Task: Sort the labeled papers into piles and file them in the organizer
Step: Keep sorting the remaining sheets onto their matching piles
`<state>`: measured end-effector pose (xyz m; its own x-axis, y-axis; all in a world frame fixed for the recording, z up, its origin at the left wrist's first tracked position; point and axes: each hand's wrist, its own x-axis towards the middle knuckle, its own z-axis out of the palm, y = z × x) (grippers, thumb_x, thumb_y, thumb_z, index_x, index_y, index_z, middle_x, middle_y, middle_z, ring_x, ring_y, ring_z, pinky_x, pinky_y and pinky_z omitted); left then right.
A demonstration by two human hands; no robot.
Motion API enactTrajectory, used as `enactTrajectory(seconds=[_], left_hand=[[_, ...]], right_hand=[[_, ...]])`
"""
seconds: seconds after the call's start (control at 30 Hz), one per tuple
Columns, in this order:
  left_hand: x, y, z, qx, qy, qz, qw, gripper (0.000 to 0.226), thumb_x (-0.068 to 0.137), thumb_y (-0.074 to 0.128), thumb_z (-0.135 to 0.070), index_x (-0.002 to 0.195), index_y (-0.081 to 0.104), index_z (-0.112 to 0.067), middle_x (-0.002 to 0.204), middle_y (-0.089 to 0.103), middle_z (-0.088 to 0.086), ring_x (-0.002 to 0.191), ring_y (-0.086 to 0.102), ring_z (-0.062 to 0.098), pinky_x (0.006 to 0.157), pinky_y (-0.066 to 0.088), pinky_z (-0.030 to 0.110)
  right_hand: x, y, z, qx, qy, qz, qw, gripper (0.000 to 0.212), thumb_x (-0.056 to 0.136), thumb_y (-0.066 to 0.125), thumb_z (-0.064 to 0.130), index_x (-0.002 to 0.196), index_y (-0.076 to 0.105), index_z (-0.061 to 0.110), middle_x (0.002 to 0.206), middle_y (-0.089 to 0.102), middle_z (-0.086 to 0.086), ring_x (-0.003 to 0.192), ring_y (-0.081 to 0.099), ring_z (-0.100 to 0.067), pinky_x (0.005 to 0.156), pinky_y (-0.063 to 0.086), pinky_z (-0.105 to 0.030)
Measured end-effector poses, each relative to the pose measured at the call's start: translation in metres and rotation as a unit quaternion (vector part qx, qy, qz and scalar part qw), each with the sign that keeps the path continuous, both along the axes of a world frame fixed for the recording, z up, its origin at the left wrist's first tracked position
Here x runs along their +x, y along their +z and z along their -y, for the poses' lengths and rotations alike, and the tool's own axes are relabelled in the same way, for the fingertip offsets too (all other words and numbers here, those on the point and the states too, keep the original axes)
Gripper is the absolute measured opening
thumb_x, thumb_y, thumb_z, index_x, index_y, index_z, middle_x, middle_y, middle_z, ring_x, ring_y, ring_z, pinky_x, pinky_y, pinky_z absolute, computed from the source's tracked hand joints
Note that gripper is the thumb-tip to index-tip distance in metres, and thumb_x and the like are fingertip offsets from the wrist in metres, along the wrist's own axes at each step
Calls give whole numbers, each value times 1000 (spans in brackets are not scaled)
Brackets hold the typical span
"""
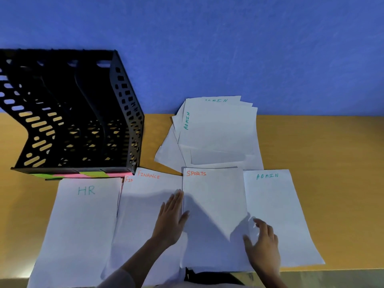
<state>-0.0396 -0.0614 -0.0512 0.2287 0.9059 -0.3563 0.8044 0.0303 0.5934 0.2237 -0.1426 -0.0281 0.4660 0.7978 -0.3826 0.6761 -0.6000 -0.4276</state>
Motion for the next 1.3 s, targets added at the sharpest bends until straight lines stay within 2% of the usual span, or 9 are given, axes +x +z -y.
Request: enactTrajectory(seconds=[0.07,0.13,0.23,0.37,0.53,0.67,0.87,1.07,1.3], left_hand=[[3,3,-7,12,15,14,1000,68,99,40,-42,154,7,-20,162,1,-6,150,-1,12,121,6,34],[6,7,-21,24,36,34,998,68,98,44,-42,153,12,-18,162,8,-4,150,4,14,122,12,37],[13,16,-53,42,61,74,995,65,97,48,-39,152,20,-18,161,17,-3,148,13,14,120,21,39],[32,27,-105,75,65,77,992,58,94,57,-34,146,35,-18,154,30,3,143,26,20,112,36,37],[62,28,-151,72,-53,-37,995,44,95,51,-42,133,55,-20,157,24,3,146,15,25,119,16,45],[70,17,-160,44,-163,-139,976,48,96,44,-47,133,56,-18,159,21,2,148,6,26,117,-2,51],[71,11,-159,92,-179,-140,969,38,96,45,-44,126,62,-26,154,32,-3,146,15,21,117,0,50],[79,22,-168,129,-137,-139,972,41,95,47,-46,127,58,-24,146,43,-4,139,27,18,118,10,47],[85,32,-175,125,-217,-247,936,61,99,37,-46,150,25,-15,159,21,-2,149,9,20,119,0,50]], right_hand=[[-3,3,-4,15,50,49,997,55,80,74,24,130,52,18,129,56,-5,112,52,-31,89,50,-45],[-7,5,-9,30,85,44,995,55,79,73,23,130,53,17,129,56,-6,113,51,-31,92,48,-44],[-18,7,-17,42,131,25,990,54,82,69,27,132,49,24,136,49,0,122,43,-24,96,42,-40],[-34,4,-26,13,237,29,971,63,85,62,38,142,38,31,153,32,4,140,28,-21,111,29,-38],[-39,-7,-24,-76,328,54,940,70,89,54,43,149,19,42,162,8,10,150,8,-17,120,7,-41],[-33,-13,-20,-97,326,53,939,71,89,50,44,148,10,50,161,-5,18,150,-2,-9,120,4,-41],[-24,-17,-22,-90,326,41,940,70,89,48,44,147,9,53,160,-8,21,149,-2,-4,120,5,-40],[-24,-19,-23,-85,315,29,945,71,89,49,43,146,9,55,159,-7,24,148,-2,-2,119,8,-38],[-19,-17,-25,-70,309,4,948,65,89,49,45,145,16,54,158,-3,26,147,2,1,117,12,-33]])
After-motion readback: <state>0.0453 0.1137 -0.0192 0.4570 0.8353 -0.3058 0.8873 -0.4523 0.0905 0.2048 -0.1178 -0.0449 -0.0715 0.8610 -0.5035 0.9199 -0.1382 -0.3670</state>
